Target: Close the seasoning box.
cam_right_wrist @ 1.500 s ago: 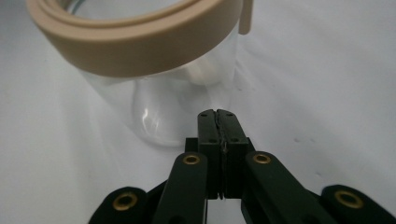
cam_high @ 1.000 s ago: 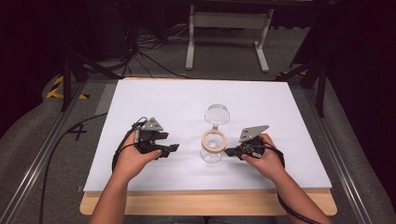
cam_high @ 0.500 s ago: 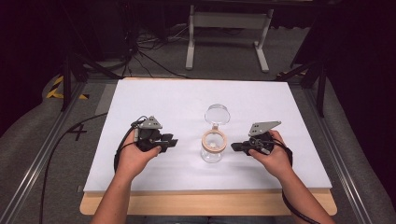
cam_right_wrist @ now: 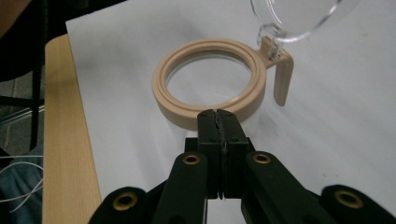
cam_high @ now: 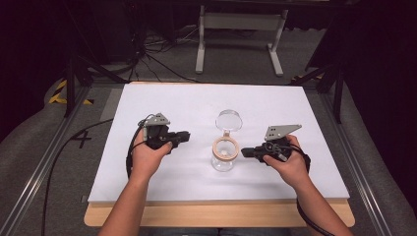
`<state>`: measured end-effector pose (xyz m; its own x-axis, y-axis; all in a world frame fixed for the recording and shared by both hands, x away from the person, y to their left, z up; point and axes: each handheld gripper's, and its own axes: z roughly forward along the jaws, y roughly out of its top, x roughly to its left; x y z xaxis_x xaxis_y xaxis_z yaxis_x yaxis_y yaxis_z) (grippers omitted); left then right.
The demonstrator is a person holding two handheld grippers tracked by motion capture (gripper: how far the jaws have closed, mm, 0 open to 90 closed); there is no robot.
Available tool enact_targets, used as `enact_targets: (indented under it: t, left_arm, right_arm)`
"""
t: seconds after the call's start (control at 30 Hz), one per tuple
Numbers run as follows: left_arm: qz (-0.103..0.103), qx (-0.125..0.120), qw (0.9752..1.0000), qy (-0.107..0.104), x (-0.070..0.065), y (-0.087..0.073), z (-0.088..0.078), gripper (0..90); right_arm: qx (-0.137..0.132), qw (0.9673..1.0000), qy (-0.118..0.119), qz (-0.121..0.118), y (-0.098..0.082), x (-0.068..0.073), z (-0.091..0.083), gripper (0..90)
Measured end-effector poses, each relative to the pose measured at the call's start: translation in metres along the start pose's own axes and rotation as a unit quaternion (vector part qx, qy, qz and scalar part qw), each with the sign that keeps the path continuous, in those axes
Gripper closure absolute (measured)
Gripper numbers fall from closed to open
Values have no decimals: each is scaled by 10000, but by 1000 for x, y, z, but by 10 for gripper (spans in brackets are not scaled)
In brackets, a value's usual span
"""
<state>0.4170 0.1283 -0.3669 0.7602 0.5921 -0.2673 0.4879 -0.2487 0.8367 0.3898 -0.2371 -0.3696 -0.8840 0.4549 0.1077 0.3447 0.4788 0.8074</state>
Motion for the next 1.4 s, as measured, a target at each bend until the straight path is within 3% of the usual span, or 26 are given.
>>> enact_targets:
  t: [0.13,0.2,0.27,0.5,0.6,0.67,0.8,0.87,0.93,1.2,1.4]
  left_arm:
    - [122,12,9999,-46,-3,16,6,900]
    - [215,90,9996,-142,-5,33,17,900]
    - [241,82,9996,-152,-6,37,21,900]
    - [436,176,9989,-60,-7,67,49,899]
    - [520,233,9984,8,-7,72,55,893]
    - [542,250,9982,79,-5,75,62,893]
    - [350,237,9991,4,6,72,77,899]
    - [280,130,9994,-176,10,70,81,899]
    - [273,115,9994,-197,10,71,83,898]
    - [453,94,9985,-278,9,73,88,892]
    - [578,82,9974,-420,4,72,85,891]
  right_arm:
    - [-140,9998,163,59,8,3,1,900]
    - [-148,9997,170,-9,12,7,3,900]
    - [-135,9998,160,-73,14,9,3,900]
    - [-199,9994,257,-96,20,12,9,900]
    - [-228,9994,249,-71,21,11,10,900]
    - [-255,9994,235,-62,21,12,10,900]
    - [-335,9994,101,66,24,13,8,900]
    - [-366,9992,74,137,24,11,8,900]
    - [-401,9989,66,239,23,8,9,900]
    - [-439,9988,76,218,23,7,10,900]
    - [-763,9964,-96,346,23,4,2,900]
